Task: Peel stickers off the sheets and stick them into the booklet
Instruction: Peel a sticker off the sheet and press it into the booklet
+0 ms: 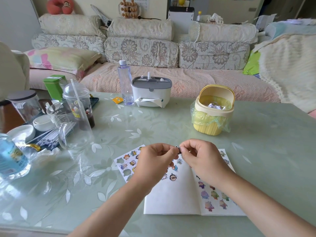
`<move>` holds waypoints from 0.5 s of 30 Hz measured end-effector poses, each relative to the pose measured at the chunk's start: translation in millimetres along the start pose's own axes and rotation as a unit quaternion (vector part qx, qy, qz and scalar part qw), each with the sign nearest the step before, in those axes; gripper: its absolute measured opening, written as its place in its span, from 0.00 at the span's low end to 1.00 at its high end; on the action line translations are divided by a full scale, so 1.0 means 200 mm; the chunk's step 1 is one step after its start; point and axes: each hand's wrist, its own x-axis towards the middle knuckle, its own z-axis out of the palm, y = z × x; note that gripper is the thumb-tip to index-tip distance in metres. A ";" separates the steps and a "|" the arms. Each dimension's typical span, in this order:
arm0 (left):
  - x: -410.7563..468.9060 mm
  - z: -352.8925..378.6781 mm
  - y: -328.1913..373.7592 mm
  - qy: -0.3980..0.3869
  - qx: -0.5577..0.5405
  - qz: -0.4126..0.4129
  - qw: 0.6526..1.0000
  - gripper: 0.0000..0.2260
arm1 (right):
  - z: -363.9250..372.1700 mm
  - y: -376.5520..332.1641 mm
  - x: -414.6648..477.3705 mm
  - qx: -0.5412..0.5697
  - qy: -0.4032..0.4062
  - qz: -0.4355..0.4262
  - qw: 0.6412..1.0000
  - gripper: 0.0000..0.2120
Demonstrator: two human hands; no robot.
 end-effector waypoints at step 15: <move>0.01 -0.01 -0.03 0.056 0.082 0.089 0.991 0.01 | 0.00 -0.02 0.01 0.084 0.006 0.064 0.994 0.09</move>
